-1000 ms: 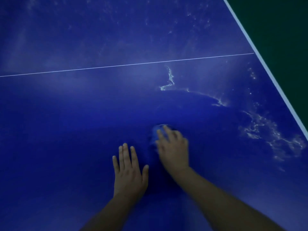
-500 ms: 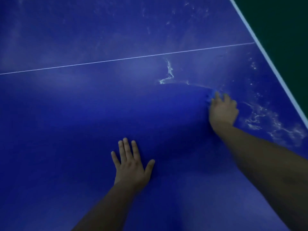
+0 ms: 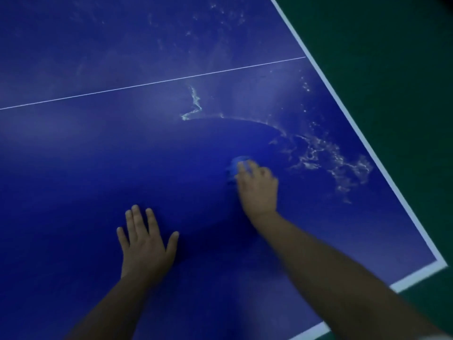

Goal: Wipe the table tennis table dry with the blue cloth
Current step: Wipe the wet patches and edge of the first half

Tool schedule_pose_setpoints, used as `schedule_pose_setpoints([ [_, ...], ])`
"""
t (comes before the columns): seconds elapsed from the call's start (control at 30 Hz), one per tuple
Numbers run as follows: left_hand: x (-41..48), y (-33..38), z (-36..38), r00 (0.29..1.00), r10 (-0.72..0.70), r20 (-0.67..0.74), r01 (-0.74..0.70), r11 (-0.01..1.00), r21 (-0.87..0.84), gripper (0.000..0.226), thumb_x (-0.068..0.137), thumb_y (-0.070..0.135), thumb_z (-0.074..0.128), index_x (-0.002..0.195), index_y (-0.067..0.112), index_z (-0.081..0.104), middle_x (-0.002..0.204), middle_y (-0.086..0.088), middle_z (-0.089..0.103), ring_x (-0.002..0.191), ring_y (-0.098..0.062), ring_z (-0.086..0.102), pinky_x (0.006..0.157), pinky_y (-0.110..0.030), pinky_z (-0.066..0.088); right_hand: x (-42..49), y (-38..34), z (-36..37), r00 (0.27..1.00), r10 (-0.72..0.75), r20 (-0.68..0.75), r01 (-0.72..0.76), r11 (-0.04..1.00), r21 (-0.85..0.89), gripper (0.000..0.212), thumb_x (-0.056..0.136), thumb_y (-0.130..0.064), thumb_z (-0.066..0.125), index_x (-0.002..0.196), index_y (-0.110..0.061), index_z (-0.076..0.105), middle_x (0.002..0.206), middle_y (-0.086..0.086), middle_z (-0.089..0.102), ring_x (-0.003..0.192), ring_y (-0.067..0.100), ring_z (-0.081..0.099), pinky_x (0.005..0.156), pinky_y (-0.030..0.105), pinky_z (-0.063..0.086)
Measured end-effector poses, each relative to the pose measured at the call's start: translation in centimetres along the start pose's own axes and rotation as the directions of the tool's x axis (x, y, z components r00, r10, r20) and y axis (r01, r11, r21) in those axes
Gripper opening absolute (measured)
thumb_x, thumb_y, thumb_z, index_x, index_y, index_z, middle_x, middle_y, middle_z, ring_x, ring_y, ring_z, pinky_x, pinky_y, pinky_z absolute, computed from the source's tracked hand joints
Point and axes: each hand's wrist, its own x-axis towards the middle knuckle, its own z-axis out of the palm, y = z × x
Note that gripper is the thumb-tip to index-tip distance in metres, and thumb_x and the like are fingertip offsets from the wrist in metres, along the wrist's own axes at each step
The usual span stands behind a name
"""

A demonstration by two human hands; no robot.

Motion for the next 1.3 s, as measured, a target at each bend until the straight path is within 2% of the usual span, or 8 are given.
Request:
schedule_pose_setpoints([
  [0.2,-2.1,2.5,1.7,0.973,0.227,-0.044,-0.225,0.973,0.051,0.089,0.092,0.067,0.012,0.159,0.008,0.002,0.164,-0.012,-0.023,0.15,-0.025,-0.026,0.122,-0.05,-0.007,2.7,14.8,-3.0,0.89,0.454,0.05,-0.456,0.883,0.11,0.04,0.107,-0.031,0.041,0.141,-0.014,0.053,0.143,0.019,0.048,0.118,0.044,0.047,0.092,0.051,0.045],
  [0.33,-2.4,5.7,3.3,0.943,0.324,-0.075,-0.317,0.944,0.092,0.081,0.1,0.06,0.017,0.158,0.004,0.012,0.166,-0.013,-0.013,0.154,-0.029,-0.012,0.121,-0.046,-0.007,-2.7,9.2,-3.4,0.98,0.177,-0.094,-0.164,0.978,0.128,0.043,0.097,-0.032,0.043,0.131,-0.013,0.062,0.129,0.021,0.059,0.096,0.043,0.057,0.077,0.045,0.05],
  [0.5,-2.9,10.7,4.4,0.904,0.413,-0.112,-0.403,0.91,0.099,0.077,0.102,0.055,0.022,0.158,0.005,0.011,0.167,-0.015,-0.005,0.154,-0.03,-0.006,0.12,-0.048,-0.003,-10.9,5.6,-1.2,0.994,-0.111,0.01,0.111,0.993,0.038,0.044,0.097,-0.041,0.047,0.138,-0.027,0.056,0.139,0.004,0.057,0.112,0.032,0.054,0.08,0.05,0.051],
  [0.67,-3.6,14.5,5.7,0.897,0.437,-0.06,-0.427,0.894,0.132,0.076,0.103,0.058,0.015,0.158,0.007,0.009,0.167,-0.015,-0.005,0.154,-0.031,-0.005,0.119,-0.048,0.0,-5.3,19.0,-2.0,0.982,0.183,0.041,-0.181,0.983,-0.036,0.045,0.091,-0.032,0.046,0.132,-0.02,0.061,0.13,0.014,0.06,0.094,0.041,0.059,0.067,0.044,0.048],
  [0.8,-3.9,18.4,6.6,0.896,0.442,-0.038,-0.433,0.891,0.135,0.076,0.102,0.058,0.013,0.158,0.006,0.013,0.167,-0.017,-0.001,0.154,-0.03,-0.005,0.119,-0.048,-0.001,-1.9,23.7,-4.2,0.94,0.34,0.021,-0.335,0.914,0.23,0.043,0.1,-0.037,0.043,0.131,-0.014,0.062,0.128,0.019,0.061,0.103,0.045,0.058,0.081,0.053,0.052],
  [0.93,-3.6,22.7,7.7,0.924,0.377,-0.063,-0.37,0.924,0.102,0.076,0.102,0.057,0.013,0.157,0.005,0.016,0.166,-0.017,0.004,0.154,-0.028,-0.005,0.12,-0.046,-0.002,-8.7,18.4,-3.9,0.99,-0.139,-0.014,0.139,0.972,0.188,0.04,0.096,-0.038,0.051,0.132,-0.023,0.059,0.132,0.01,0.059,0.097,0.035,0.057,0.074,0.044,0.05],
  [1.17,-4.1,28.5,9.4,0.939,0.342,-0.037,-0.338,0.937,0.092,0.076,0.102,0.058,0.013,0.155,0.004,0.023,0.166,-0.016,0.009,0.154,-0.03,0.001,0.121,-0.045,-0.002,-7.5,26.7,-1.6,0.949,-0.314,0.024,0.303,0.932,0.199,0.046,0.092,-0.044,0.054,0.137,-0.032,0.055,0.135,0.002,0.056,0.103,0.032,0.053,0.076,0.044,0.048],
  [1.3,-4.4,31.6,9.7,0.938,0.342,-0.059,-0.336,0.938,0.086,0.074,0.102,0.056,0.018,0.157,0.006,0.019,0.167,-0.015,0.005,0.154,-0.03,0.001,0.122,-0.045,-0.005,6.4,37.7,-1.5,0.993,0.119,-0.001,-0.117,0.976,0.186,0.038,0.101,-0.037,0.045,0.135,-0.024,0.057,0.129,0.014,0.056,0.105,0.039,0.054,0.084,0.048,0.05],
])
